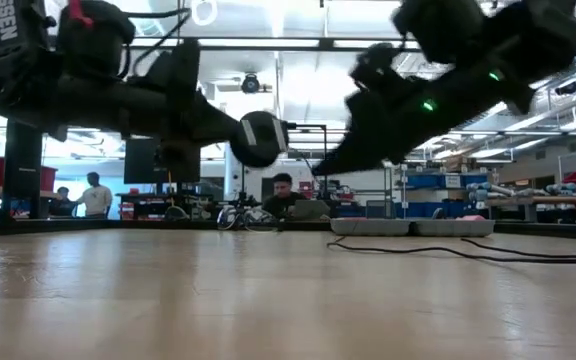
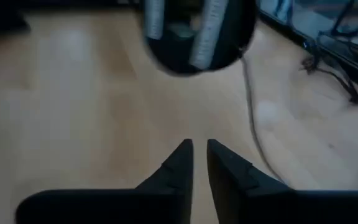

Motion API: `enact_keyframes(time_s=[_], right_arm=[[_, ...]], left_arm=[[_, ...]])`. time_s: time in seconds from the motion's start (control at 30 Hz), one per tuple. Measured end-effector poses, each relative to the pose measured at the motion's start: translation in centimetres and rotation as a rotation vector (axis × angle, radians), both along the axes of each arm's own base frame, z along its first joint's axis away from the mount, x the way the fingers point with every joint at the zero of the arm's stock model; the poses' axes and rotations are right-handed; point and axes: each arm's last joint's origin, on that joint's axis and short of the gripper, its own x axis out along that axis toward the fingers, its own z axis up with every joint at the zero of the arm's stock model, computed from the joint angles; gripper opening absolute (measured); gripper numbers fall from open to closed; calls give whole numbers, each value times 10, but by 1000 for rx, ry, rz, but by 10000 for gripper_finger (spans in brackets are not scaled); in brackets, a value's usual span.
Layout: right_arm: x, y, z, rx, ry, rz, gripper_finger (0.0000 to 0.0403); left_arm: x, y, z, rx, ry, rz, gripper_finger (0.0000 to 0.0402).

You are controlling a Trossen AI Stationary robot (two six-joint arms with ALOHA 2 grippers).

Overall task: Coil cords
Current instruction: Coil the black wire onto the spool

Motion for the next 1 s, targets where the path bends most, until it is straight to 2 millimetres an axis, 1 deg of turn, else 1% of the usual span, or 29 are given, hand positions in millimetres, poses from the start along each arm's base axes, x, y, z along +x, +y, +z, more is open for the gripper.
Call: enact_keyframes(time_s=[0.1,0.13,0.27,0.4,0.5,0.57,0.67,0.87,1.0], right_arm=[[-15,1,-17,14,30,4,60],[-18,2,-19,20,28,5,63],[-34,8,-18,36,19,19,70],[-48,11,-4,12,-46,-25,70],[-53,9,0,-5,-67,-80,70],[-52,5,0,6,-77,-99,76],[-42,-2,-7,37,-88,-109,93],[-13,-15,-22,-1,-78,-129,138],[8,-19,-26,-55,-54,-127,157]], left_arm=[[-9,2,4,-8,-81,51,0],[-12,2,3,-9,-88,62,0],[-23,4,0,-20,-113,88,0],[-29,3,-2,-38,-120,118,0],[-29,2,-2,-26,-116,123,0],[-27,1,0,-11,-118,119,0],[-25,-1,2,13,-117,129,0],[-20,-3,6,45,-120,135,0],[-20,-3,6,45,-123,137,0]])
